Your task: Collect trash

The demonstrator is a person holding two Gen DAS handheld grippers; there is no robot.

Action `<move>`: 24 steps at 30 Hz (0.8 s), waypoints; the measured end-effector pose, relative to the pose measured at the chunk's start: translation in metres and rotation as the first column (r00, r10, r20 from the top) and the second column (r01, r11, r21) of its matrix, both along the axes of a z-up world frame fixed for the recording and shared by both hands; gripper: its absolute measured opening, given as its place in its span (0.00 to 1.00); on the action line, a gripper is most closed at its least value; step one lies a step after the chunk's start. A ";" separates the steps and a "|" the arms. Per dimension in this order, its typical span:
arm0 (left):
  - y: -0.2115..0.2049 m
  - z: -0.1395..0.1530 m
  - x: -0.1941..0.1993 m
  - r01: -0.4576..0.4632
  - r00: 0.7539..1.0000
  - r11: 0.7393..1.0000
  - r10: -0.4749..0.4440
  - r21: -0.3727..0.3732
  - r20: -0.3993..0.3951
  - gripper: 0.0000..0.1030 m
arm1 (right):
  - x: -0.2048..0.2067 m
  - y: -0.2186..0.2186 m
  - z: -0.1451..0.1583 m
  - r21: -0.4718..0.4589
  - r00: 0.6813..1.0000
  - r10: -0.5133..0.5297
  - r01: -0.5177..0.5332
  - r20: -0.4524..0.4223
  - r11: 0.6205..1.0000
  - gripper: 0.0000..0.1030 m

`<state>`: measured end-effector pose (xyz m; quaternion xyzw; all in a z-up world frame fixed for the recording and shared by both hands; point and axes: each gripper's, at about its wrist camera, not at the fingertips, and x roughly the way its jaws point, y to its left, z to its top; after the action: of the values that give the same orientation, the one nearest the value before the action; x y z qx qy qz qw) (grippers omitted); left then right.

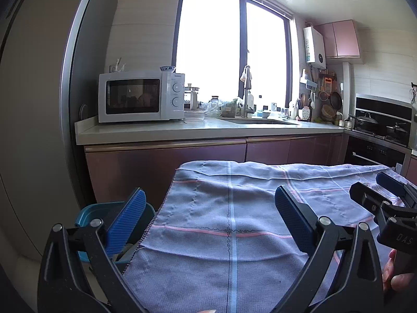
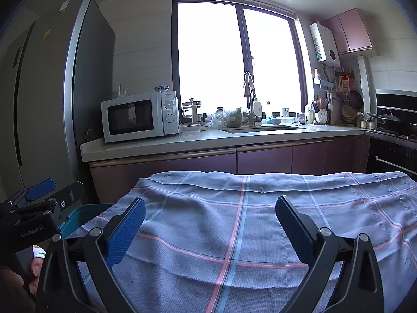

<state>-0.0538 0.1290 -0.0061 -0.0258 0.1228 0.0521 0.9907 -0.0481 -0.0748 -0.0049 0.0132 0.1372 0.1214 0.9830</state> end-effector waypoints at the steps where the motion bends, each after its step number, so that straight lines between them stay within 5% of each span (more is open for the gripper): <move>1: 0.000 0.000 -0.001 0.000 1.000 1.000 0.000 -0.001 0.000 0.95 | 0.000 0.000 0.000 0.001 1.000 0.002 -0.002 -0.001 1.000 0.94; 24: 0.000 -0.002 -0.003 -0.009 1.000 1.000 0.009 -0.004 -0.002 0.95 | 0.001 0.000 -0.002 0.001 1.000 -0.007 0.007 -0.008 1.000 0.94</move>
<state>-0.0567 0.1292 -0.0076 -0.0281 0.1238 0.0563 0.9903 -0.0473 -0.0745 -0.0071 0.0146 0.1412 0.1178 0.9828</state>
